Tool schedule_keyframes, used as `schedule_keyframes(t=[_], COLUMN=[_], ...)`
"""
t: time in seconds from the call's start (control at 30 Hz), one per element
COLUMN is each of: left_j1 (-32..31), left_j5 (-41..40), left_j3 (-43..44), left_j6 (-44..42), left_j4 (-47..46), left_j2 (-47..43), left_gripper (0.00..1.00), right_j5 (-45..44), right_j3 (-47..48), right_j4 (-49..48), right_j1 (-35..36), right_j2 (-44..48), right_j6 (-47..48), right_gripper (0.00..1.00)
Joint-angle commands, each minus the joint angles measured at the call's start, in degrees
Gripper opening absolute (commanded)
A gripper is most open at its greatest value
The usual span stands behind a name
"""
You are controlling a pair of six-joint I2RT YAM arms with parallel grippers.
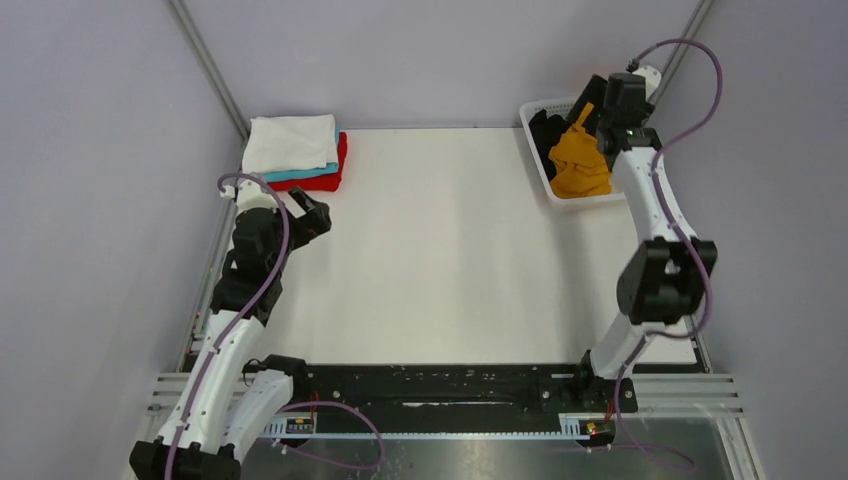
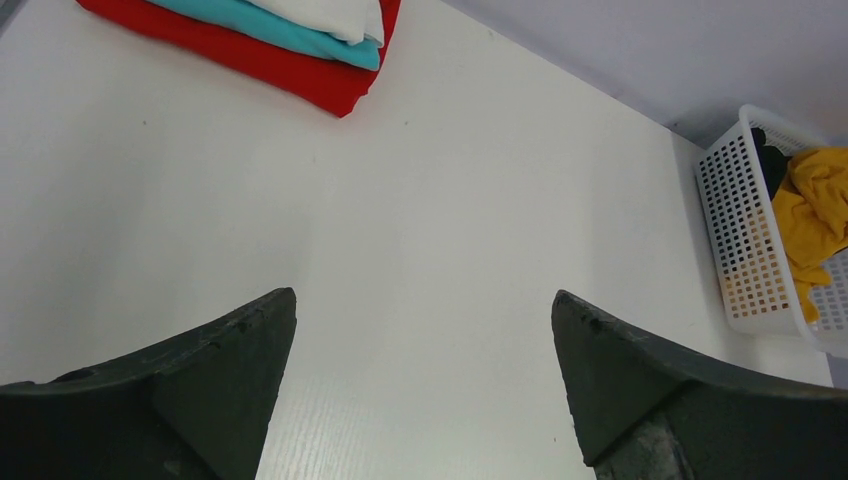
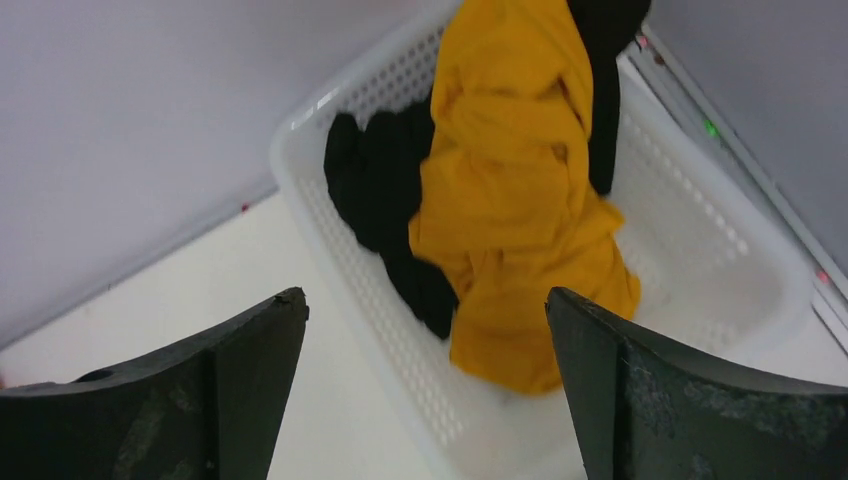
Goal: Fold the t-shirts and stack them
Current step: Grab crumpled tshirt from bin with the right arm
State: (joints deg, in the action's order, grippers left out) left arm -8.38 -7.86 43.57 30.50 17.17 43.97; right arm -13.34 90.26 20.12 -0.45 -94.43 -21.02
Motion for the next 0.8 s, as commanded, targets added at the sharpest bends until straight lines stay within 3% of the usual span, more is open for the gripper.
schedule_keyframes(t=[0.0, 0.27, 0.5, 0.57, 0.67, 0.77], left_j1=[0.0, 0.0, 0.0, 0.0, 0.1, 0.0], left_j5=[-2.5, -4.2, -4.1, -3.9, -3.5, -3.4], left_j3=[1.2, 1.7, 2.5, 2.7, 3.0, 3.1], left_j6=[-0.1, 0.2, 0.3, 0.5, 0.6, 0.5], left_j4=[-1.5, -1.8, -1.7, -1.7, -1.5, -1.2], left_j2=[1.0, 4.0, 7.1, 7.8, 8.6, 8.7], left_gripper=[0.99, 0.99, 0.99, 0.99, 0.99, 0.99], right_j5=[-3.8, -8.0, -8.4, -7.4, -4.7, -2.9], right_j3=[20.2, 54.0, 49.8, 48.3, 47.9, 49.1], right_j4=[2.1, 10.5, 8.0, 8.1, 8.1, 8.3], right_j1=[-2.0, -2.7, -3.2, -3.4, -3.4, -3.4], right_j2=[-15.6, -43.6, -47.1, -46.8, -46.6, -45.7], right_j6=[3.1, 12.6, 17.6, 17.0, 17.5, 18.6], right_gripper=[0.99, 0.96, 0.89, 0.75, 0.42, 0.23])
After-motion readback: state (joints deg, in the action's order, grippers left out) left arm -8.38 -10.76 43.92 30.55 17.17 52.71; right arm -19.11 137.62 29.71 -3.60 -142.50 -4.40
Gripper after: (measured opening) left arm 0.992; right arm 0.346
